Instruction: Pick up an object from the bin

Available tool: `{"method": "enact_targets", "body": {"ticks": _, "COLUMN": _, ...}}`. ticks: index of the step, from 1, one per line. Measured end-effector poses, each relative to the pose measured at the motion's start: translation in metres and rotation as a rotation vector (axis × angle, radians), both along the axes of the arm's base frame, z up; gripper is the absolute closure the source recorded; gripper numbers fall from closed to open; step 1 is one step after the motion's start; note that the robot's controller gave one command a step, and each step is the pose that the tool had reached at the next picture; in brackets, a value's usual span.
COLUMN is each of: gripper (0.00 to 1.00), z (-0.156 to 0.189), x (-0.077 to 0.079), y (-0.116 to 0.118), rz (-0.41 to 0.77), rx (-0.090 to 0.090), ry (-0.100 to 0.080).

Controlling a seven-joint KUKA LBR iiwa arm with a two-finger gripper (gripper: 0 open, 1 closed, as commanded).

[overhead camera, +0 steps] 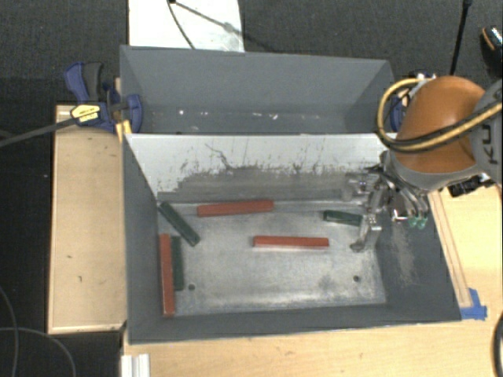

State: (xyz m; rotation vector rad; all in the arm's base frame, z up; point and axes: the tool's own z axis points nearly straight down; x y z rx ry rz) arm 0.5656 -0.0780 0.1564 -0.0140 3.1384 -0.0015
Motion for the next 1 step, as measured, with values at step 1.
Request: {"method": "enact_targets", "body": {"ticks": 1, "gripper": 0.0, "z": -0.0904, "x": 0.0263, "y": 0.0168, "rz": 0.061, "rx": 0.002, "ry": 0.007}}
